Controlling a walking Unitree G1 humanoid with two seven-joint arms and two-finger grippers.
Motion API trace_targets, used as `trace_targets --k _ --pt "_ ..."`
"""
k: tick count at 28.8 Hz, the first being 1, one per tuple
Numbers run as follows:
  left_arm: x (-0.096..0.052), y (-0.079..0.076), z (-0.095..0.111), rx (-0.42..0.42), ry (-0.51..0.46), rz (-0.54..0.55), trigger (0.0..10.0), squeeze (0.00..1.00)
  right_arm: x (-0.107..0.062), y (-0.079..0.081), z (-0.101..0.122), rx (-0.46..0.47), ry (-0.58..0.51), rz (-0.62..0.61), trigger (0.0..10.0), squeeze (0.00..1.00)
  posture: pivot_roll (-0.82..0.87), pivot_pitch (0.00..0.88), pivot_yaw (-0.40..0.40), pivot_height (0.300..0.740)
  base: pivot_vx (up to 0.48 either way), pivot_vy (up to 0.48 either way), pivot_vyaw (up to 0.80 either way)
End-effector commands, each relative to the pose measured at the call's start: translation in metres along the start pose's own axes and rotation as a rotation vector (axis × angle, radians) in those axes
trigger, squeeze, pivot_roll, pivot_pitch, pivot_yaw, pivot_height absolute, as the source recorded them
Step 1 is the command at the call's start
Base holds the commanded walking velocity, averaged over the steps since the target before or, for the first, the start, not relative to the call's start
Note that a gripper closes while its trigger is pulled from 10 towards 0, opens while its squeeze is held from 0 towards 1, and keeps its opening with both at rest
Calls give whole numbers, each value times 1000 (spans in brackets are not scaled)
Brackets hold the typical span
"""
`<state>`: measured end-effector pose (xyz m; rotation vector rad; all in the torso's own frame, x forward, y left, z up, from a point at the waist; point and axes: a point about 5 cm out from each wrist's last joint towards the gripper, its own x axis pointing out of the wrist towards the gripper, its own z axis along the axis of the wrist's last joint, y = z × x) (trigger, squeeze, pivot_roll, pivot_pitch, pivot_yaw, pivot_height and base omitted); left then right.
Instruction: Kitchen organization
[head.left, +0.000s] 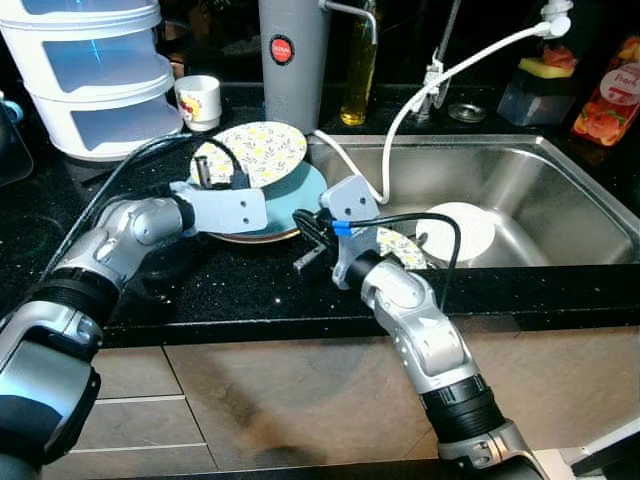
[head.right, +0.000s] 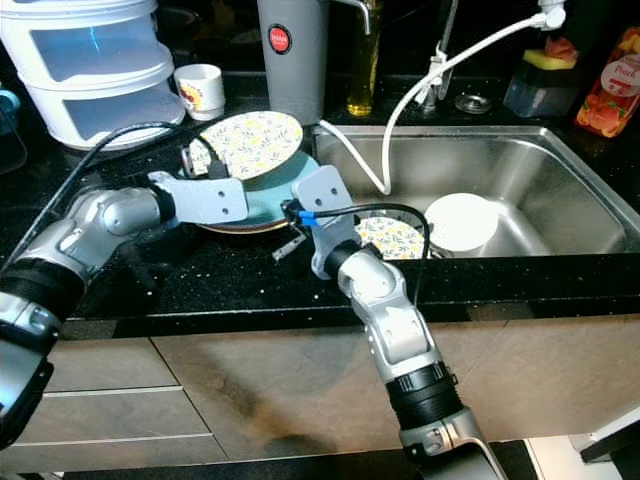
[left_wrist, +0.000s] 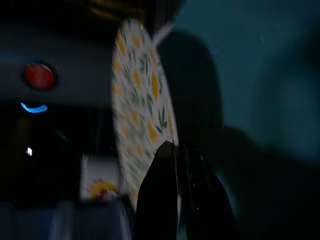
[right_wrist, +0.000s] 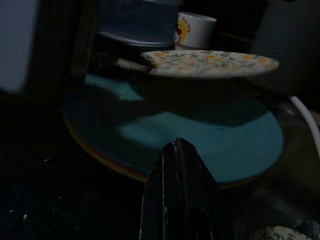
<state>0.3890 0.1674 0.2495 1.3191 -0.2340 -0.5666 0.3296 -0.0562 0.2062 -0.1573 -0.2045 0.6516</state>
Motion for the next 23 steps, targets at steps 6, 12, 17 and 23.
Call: trace_targets --k 6,12,17,23 --pt "-16 46 32 191 -162 106 10000 0 -2 -7 5 1 -25 -33 10000 0 144 55 -21 740 0 0 0" --pt "-31 47 49 266 -271 62 10000 0 -8 -38 25 19 -105 -168 10000 0 149 61 -24 740 0 0 0" --pt "-35 43 49 324 -287 57 10000 0 -18 -63 40 89 -171 -255 10000 0 153 66 -29 740 0 0 0" --pt "-38 40 44 390 -278 74 10000 0 -31 -87 54 301 -239 -278 10000 1000 144 66 -30 740 0 0 0"
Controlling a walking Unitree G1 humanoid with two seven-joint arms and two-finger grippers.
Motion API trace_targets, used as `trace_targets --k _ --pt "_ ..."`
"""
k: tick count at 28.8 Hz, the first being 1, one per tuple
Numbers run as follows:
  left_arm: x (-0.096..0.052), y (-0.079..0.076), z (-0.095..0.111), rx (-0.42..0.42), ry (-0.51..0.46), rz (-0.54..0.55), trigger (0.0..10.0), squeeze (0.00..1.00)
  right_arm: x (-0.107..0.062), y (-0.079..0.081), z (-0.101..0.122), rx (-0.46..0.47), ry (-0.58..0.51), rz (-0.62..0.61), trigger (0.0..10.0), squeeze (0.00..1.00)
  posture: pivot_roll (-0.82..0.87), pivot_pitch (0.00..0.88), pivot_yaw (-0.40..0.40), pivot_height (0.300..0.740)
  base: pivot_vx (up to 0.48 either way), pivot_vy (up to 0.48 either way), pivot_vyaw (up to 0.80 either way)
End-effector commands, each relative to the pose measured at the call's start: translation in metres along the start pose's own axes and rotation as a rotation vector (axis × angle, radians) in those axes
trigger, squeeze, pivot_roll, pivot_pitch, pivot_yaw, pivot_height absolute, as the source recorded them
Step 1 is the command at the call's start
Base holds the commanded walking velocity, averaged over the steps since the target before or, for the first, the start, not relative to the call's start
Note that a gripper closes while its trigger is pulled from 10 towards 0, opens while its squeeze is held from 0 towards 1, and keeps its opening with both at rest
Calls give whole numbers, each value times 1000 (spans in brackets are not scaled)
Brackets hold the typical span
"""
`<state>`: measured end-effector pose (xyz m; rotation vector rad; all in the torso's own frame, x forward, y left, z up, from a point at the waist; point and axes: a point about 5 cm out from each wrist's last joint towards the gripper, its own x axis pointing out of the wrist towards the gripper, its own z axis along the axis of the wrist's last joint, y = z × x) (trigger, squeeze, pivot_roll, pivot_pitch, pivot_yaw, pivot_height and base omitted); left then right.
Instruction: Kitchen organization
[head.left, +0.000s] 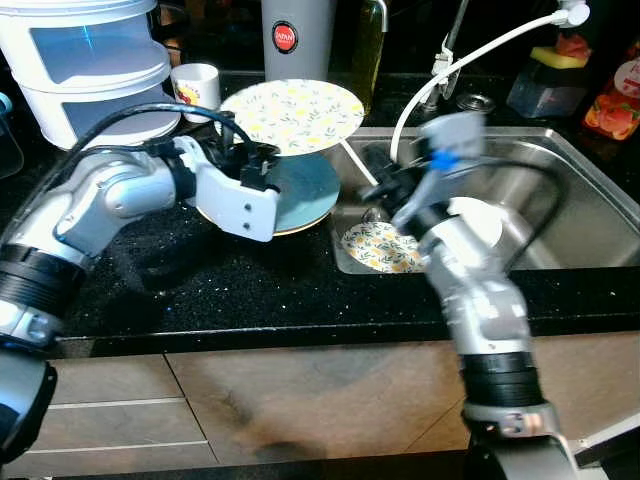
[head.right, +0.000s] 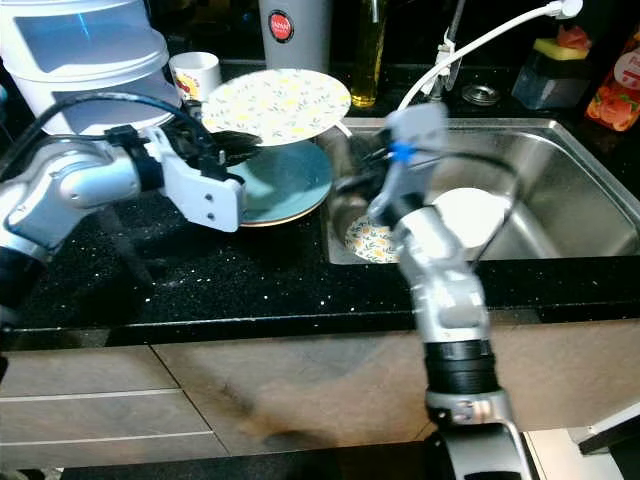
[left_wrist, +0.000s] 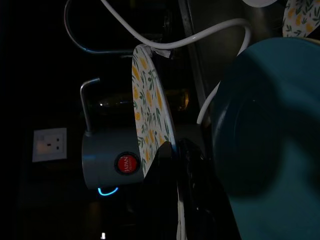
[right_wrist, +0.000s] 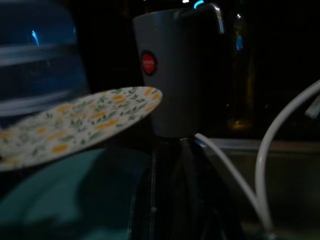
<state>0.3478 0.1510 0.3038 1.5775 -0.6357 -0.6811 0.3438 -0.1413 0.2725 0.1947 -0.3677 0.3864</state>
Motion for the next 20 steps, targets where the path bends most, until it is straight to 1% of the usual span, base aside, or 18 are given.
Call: trace_targets --k 1,2,4,5,6,7,8,9,10,11,12,13,18,20 --pt "-4 2 -2 25 7 17 10000 0 1 0 0 67 19 14 10000 1000 144 66 -30 740 0 0 0" --pt "-4 3 -1 25 5 23 10000 0 0 -1 0 74 23 10 10000 1000 144 66 -30 740 0 0 0" --pt "-4 4 0 29 1 28 10000 0 0 0 0 51 39 35 10000 1000 141 65 -33 740 0 0 0" --pt "-3 4 2 33 -8 29 10000 0 0 1 0 57 45 56 10000 0 141 65 -34 740 0 0 0" --pt "-3 5 3 36 -14 29 10000 0 0 2 0 62 49 70 10000 0 141 65 -34 740 0 0 0" --pt "-1 5 6 38 -34 29 10000 0 0 7 1 105 65 118 10000 0 144 65 -37 740 0 0 0" --pt "-1 5 6 38 -34 29 10000 0 0 7 1 105 65 118 10000 0 144 65 -37 740 0 0 0" --pt "0 5 8 44 -45 35 10000 0 0 10 1 184 75 141 10000 0 143 65 -38 740 0 0 0" --pt "2 6 10 55 -62 45 10000 0 1 13 2 308 86 161 10000 0 143 64 -39 740 0 0 0" --pt "3 6 11 59 -67 49 10000 0 2 13 2 349 88 162 10000 0 143 64 -39 740 0 0 0" --pt "4 6 12 60 -72 51 10000 0 3 12 3 369 83 159 10000 698 144 63 -40 740 0 0 0" --pt "4 6 13 60 -76 55 10000 0 3 12 4 384 77 158 10000 1000 144 63 -40 740 0 0 0" --pt "5 8 16 55 -88 67 10000 0 4 8 7 418 55 150 10000 1000 144 62 -40 740 0 0 0" --pt "5 10 16 56 -87 76 10000 0 4 6 9 483 47 138 10000 1000 143 61 -40 740 0 0 0"
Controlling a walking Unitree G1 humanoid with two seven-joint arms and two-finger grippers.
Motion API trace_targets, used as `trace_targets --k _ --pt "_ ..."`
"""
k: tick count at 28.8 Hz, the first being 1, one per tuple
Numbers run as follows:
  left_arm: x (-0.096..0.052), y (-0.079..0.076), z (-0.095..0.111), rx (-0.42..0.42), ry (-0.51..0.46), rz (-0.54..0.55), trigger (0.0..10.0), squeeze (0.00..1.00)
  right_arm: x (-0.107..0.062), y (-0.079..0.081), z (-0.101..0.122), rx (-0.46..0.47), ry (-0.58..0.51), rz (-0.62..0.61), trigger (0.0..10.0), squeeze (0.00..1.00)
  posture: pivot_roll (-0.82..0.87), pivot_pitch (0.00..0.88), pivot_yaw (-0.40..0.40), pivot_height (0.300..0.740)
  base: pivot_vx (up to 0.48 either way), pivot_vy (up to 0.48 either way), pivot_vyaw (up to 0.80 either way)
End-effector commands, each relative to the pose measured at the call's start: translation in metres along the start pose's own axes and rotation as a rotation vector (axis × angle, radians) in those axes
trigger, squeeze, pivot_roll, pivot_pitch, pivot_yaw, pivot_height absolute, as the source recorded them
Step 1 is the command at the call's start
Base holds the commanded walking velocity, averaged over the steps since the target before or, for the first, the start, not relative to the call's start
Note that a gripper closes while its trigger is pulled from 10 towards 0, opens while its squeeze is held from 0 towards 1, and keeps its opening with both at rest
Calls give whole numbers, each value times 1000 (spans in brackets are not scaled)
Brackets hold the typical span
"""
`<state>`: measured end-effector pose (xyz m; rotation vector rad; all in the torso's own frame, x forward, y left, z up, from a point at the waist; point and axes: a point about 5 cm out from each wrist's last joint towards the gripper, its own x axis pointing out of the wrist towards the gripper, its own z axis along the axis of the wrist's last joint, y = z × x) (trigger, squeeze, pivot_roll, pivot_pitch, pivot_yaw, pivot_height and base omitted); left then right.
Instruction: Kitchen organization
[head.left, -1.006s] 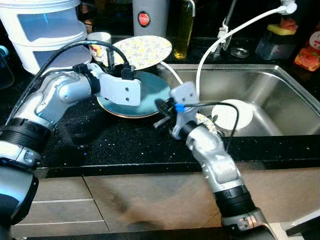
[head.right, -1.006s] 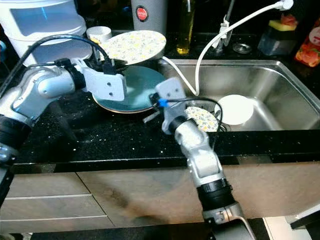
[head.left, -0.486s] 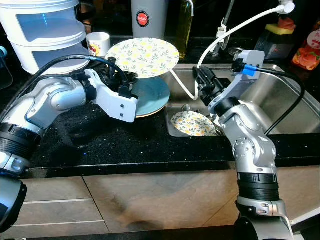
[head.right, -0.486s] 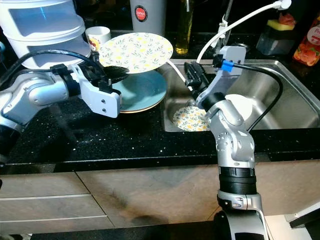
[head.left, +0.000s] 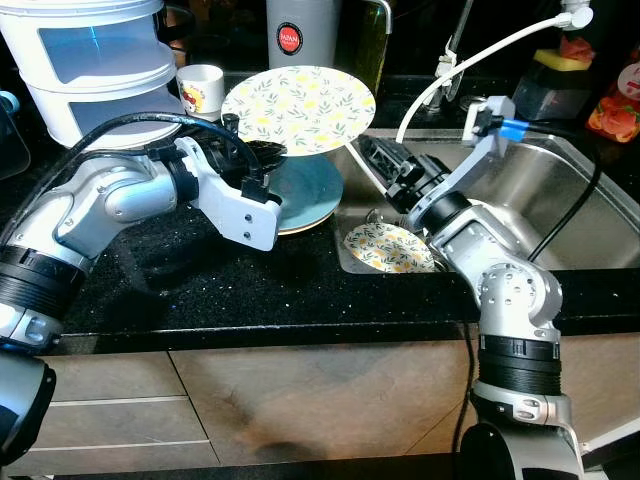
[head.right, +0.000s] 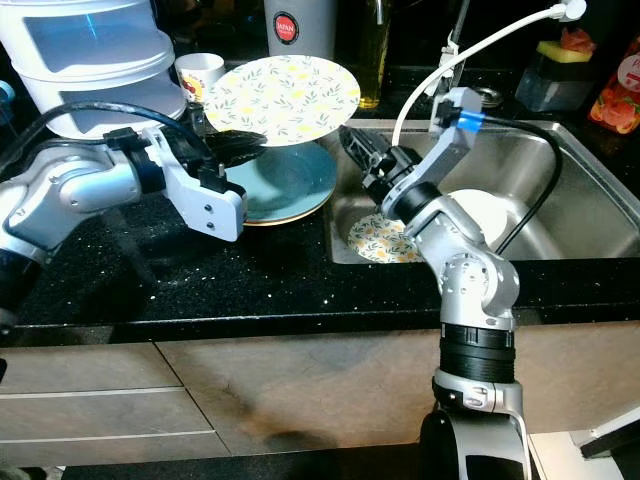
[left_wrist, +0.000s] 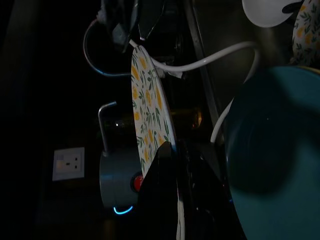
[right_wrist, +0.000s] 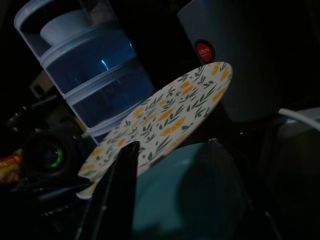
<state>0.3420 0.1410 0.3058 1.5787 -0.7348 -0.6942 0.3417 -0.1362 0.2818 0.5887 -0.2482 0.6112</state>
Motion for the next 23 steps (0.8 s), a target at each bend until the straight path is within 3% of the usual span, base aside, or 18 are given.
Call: trace_targets --k 1,2,9,10,11,12,14,16,18,20,23 --pt "3 8 4 18 -20 34 10000 0 1 -1 2 71 -5 -10 10000 1000 143 61 -40 740 0 0 0" --pt "3 8 4 20 -20 37 10000 0 1 -2 3 104 -8 -14 10000 0 145 59 -43 740 0 0 0" --pt "7 13 8 25 -38 63 10000 0 4 -3 2 232 -10 -22 10000 0 147 57 -43 740 0 0 0" --pt "8 14 8 24 -38 63 10000 0 4 -5 3 74 -9 -67 10000 0 147 57 -42 740 0 0 0" --pt "8 14 8 24 -38 63 10000 0 4 -5 3 74 -9 -67 10000 0 147 57 -42 740 0 0 0" --pt "8 14 8 24 -37 61 10000 0 4 -5 5 -31 -9 -84 10000 0 147 57 -42 740 0 0 0" --pt "6 12 6 26 -28 52 10000 0 1 -6 13 -443 -2 -114 10000 0 146 55 -40 740 0 0 0" --pt "5 12 4 25 -22 47 10000 0 -5 -9 20 -981 34 -116 10000 0 146 55 -40 740 0 0 0" --pt "5 12 3 24 -19 45 10000 0 -12 -12 28 -1262 47 -91 10000 0 146 55 -40 740 0 0 0" --pt "5 11 3 24 -20 43 10000 0 -16 -12 34 -1348 46 -66 10000 0 135 47 -40 740 0 0 0" --pt "5 11 3 23 -20 43 10000 0 -17 -10 35 -1381 49 -41 10000 0 135 47 -40 740 0 0 0"
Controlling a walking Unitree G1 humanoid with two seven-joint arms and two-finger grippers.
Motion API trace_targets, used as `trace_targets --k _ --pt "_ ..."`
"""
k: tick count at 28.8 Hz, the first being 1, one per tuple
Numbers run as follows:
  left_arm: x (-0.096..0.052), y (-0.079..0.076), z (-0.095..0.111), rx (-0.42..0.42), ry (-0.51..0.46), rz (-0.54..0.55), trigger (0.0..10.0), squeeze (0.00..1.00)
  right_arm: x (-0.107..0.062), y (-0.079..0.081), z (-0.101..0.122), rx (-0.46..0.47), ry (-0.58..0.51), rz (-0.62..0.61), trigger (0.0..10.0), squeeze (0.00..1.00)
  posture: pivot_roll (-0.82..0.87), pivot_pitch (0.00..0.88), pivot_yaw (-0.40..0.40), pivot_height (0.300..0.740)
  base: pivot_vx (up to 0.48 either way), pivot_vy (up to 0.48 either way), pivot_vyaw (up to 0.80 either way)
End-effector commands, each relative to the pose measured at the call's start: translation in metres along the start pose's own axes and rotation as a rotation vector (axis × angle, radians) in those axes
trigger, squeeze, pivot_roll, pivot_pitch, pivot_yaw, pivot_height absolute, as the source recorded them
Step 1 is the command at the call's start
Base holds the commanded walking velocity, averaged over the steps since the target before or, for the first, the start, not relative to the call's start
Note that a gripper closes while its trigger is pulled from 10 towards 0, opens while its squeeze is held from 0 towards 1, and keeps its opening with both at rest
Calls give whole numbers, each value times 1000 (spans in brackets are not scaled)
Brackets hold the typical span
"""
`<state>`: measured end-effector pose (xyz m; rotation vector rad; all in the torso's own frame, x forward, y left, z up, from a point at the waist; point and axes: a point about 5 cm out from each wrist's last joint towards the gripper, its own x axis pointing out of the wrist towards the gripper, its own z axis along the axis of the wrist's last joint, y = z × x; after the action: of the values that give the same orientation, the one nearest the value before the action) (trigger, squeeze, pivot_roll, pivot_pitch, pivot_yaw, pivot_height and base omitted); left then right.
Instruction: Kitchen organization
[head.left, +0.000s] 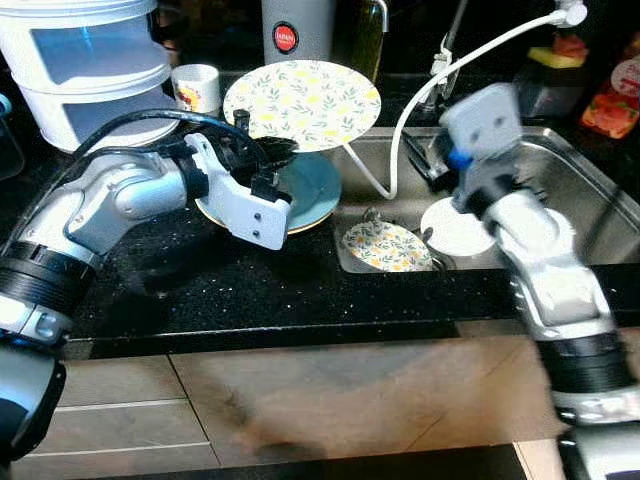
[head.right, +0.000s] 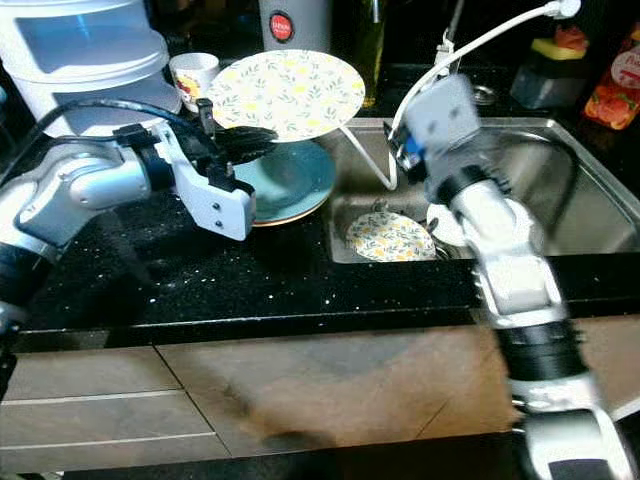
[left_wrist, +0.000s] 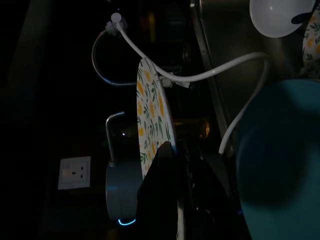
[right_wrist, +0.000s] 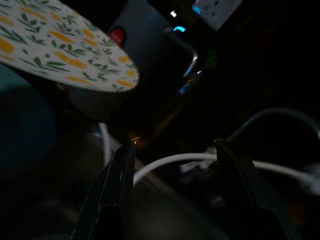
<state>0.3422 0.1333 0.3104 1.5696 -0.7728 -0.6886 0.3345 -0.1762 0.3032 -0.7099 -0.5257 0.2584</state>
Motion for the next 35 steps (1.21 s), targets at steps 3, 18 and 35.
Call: trace_targets --k 3,18,35 --pt "1 4 1 7 -8 16 10000 0 -4 14 10 41 -74 115 10000 0 129 41 -38 740 0 0 0" --pt "4 4 3 -6 -13 50 10000 0 9 25 -22 1068 36 -71 10000 0 138 37 -39 740 0 0 0" --pt "13 -10 12 -30 -56 32 10000 0 19 37 -2 1821 -106 -5 10000 0 141 51 -45 740 0 0 0"
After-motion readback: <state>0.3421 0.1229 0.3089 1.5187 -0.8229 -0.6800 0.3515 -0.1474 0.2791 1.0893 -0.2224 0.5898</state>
